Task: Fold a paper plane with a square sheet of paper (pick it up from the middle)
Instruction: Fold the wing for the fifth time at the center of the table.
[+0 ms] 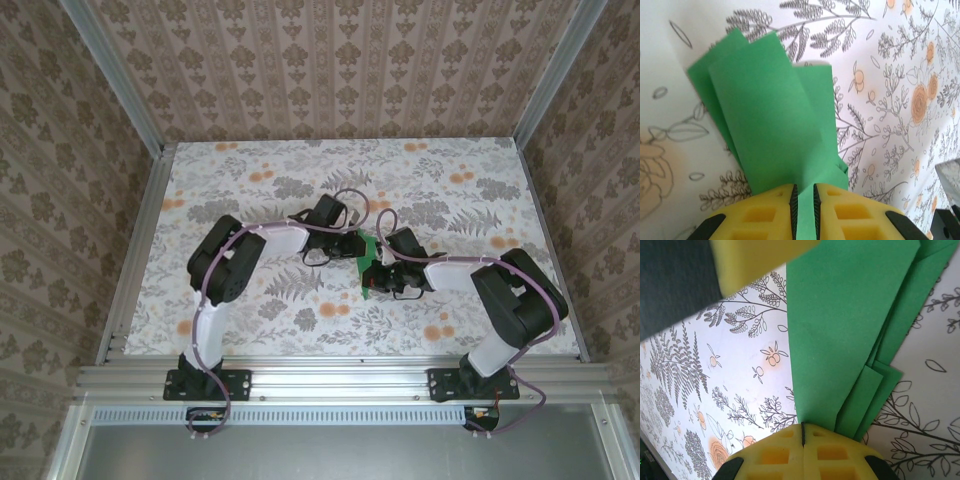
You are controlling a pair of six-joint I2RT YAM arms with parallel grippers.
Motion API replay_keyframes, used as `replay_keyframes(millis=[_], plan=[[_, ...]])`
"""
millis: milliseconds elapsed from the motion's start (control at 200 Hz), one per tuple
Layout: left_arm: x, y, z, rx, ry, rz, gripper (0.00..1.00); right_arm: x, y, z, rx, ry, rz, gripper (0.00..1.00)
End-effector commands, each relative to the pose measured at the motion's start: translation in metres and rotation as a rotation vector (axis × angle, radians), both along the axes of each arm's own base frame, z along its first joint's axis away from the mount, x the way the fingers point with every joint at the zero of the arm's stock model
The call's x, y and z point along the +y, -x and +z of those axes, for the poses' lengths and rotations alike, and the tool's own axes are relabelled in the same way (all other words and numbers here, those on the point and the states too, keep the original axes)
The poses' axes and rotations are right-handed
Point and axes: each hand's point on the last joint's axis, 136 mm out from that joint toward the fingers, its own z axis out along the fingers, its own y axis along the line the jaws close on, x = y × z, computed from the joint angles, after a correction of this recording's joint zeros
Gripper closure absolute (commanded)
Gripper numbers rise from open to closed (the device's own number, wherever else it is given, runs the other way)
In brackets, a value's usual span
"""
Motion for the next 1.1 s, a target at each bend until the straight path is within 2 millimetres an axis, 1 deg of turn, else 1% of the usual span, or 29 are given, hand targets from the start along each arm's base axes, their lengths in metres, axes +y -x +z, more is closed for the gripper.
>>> replay_keyframes(millis=[0, 325, 570, 635, 715, 775, 870, 940, 995, 1055, 1095], plan=[[0.023, -0.024, -0.025, -0.026, -0.097, 0.055, 0.81, -0.047, 0.082, -0.056, 0.319, 0.212, 0.004, 0.97], [0.037, -0.048, -0.038, -0.009, -0.160, 0.098, 0.81, -0.048, 0.087, -0.054, 0.325, 0.199, -0.006, 0.97], [0.053, -0.071, -0.043, -0.010, -0.220, 0.149, 0.81, -0.049, 0.092, -0.051, 0.321, 0.191, -0.009, 0.97], [0.056, -0.077, -0.041, -0.011, -0.222, 0.155, 0.81, -0.049, 0.091, -0.049, 0.314, 0.185, -0.009, 0.97], [0.056, -0.088, -0.030, -0.033, -0.216, 0.155, 0.81, -0.047, 0.088, -0.045, 0.298, 0.176, -0.009, 0.97], [0.058, -0.096, -0.016, -0.056, -0.210, 0.156, 0.81, -0.044, 0.084, -0.039, 0.276, 0.162, -0.009, 0.96], [0.063, -0.112, 0.011, -0.101, -0.194, 0.170, 0.80, -0.037, 0.073, -0.026, 0.232, 0.130, -0.002, 0.95], [0.068, -0.119, 0.031, -0.135, -0.179, 0.177, 0.78, -0.030, 0.065, -0.015, 0.197, 0.101, 0.007, 0.93], [0.073, -0.119, 0.048, -0.165, -0.174, 0.184, 0.77, -0.025, 0.056, -0.003, 0.160, 0.082, 0.010, 0.92], [0.076, -0.114, 0.061, -0.180, -0.166, 0.185, 0.75, -0.019, 0.046, 0.012, 0.118, 0.050, 0.016, 0.90], [0.078, -0.107, 0.065, -0.180, -0.153, 0.184, 0.73, -0.014, 0.038, 0.023, 0.085, 0.030, 0.017, 0.89]])
